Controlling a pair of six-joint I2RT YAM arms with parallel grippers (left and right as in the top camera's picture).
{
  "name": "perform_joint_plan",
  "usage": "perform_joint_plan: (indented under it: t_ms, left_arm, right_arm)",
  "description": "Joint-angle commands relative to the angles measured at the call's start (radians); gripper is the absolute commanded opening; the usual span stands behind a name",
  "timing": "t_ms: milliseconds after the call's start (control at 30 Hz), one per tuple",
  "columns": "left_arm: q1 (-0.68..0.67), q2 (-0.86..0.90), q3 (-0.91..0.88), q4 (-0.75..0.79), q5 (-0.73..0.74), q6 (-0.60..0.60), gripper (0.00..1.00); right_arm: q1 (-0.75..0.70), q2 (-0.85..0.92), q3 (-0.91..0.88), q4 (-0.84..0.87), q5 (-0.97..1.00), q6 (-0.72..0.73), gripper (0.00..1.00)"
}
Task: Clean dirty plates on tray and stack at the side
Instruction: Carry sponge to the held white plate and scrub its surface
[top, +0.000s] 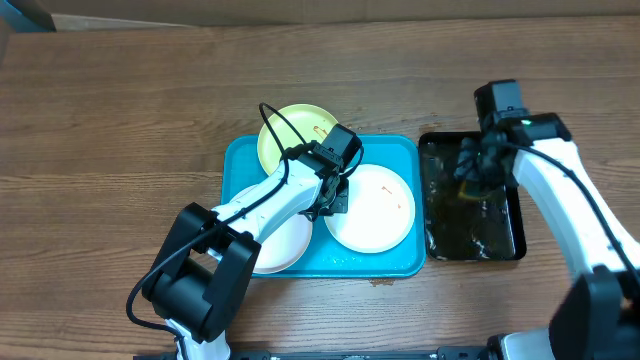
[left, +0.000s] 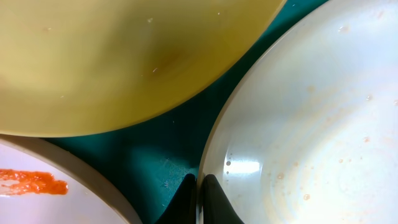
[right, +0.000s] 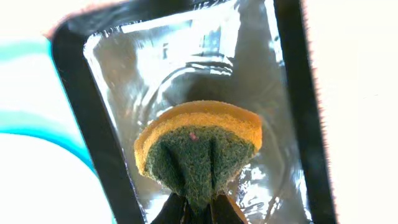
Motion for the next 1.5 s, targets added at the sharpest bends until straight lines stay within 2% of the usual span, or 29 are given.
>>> perform_joint_plan:
  t_ms: [0, 100, 367, 500, 633, 833, 1133, 1467]
  left_arm:
    - [0.004, -0.010, -0.002, -0.005, 0.007, 0.014, 0.04]
    - [0.004, -0.010, -0.002, -0.005, 0.006, 0.015, 0.05]
    - [0.004, -0.010, -0.002, -0.004, 0.007, 0.015, 0.04]
    - [0.004, -0.010, -0.002, 0.003, 0.007, 0.015, 0.04]
    - [0.004, -0.010, -0.002, 0.021, 0.007, 0.014, 0.04]
    - [0.004, -0.010, -0.002, 0.029, 0.008, 0.015, 0.04]
    - [0.004, -0.010, -0.002, 0.029, 0.008, 0.014, 0.04]
    - [0.004, -0.010, -0.002, 0.026, 0.008, 0.014, 0.04]
  right_arm:
    - [0.005, -0.038, 0.022, 0.005, 0.005, 0.010, 0.04]
    - [0.005, -0.037, 0.021, -0.016, -0.021, -0.039, 0.04]
    - [0.005, -0.037, 0.021, -0.022, -0.088, -0.039, 0.04]
    - [0.016, -0.037, 0.021, 0.003, -0.291, -0.101, 0.04]
    - [0.043, -0.037, 0.021, 0.004, -0.351, -0.151, 0.04]
    - [0.141, -0.037, 0.011, 0.002, -0.339, -0.204, 0.04]
    - [0.314, 0.008, -0.004, 0.050, -0.111, -0.203, 0.04]
    - [0.341, 0.147, -0.071, 0.201, -0.098, -0.227, 0.04]
